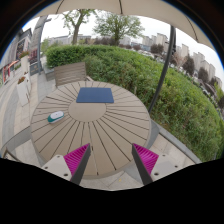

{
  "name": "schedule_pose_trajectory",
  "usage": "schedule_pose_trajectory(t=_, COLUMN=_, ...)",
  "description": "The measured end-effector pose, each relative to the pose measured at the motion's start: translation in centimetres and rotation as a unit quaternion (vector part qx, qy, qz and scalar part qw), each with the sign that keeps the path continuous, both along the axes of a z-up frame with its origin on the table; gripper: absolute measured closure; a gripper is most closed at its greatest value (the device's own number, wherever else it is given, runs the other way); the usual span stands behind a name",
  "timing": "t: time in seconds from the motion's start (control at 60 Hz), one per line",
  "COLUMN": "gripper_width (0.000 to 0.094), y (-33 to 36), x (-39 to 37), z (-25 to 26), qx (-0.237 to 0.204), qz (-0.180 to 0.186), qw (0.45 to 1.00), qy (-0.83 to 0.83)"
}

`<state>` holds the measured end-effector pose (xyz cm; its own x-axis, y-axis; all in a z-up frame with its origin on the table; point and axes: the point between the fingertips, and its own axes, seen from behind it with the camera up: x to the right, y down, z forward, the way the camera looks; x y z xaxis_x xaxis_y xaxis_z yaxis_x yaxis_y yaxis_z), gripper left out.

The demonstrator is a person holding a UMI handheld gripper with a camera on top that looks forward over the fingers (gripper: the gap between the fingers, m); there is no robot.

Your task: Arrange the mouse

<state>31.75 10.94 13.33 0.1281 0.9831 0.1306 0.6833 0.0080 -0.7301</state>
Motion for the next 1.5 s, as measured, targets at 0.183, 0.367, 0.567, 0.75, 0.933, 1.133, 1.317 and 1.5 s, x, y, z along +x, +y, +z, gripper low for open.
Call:
schedule_pose_trajectory(t=0.183, gripper_width=0.0085, y=-7.0, x=-1.7, z=0.3, qx=-0.007, qz=0.04, qw=0.999, qy=-0.003)
schedule_pose_trajectory(t=0.367, gripper_width=0.0086, y=-18.3, x=-2.7, z=-1.1, qx=-0.017, qz=0.071, qw=0.997, qy=-0.002)
schedule_pose_trajectory(t=0.567, gripper_width=0.0084, y=-26.1, x=-4.6, z=-3.4, qx=-0.045, qz=0.085, qw=0.995, qy=0.026)
schedule_pose_trajectory(t=0.75, gripper_width=0.0081, y=-29.7, x=-8.6, z=-6.9, qx=-0.054, qz=0.084, qw=0.994, qy=0.045)
schedule_pose_trajectory(t=0.933, gripper_width=0.0078, y=-30.7, x=-13.9, z=-10.5, qx=-0.05, qz=0.073, qw=0.995, qy=0.054)
schedule_pose_trajectory(t=1.133, gripper_width=0.0079, y=-30.8, x=-19.2, z=-13.9, qx=-0.055, qz=0.062, qw=0.995, qy=0.053)
schedule_pose_trajectory(t=1.317, gripper_width=0.0074, y=-30.4, x=-23.3, z=-14.5, qx=-0.066, qz=0.048, qw=0.995, qy=0.053)
schedule_pose_trajectory(t=1.5, gripper_width=0.0112, y=-30.4, x=-26.2, z=-14.6, qx=-0.067, qz=0.05, qw=0.995, qy=0.046)
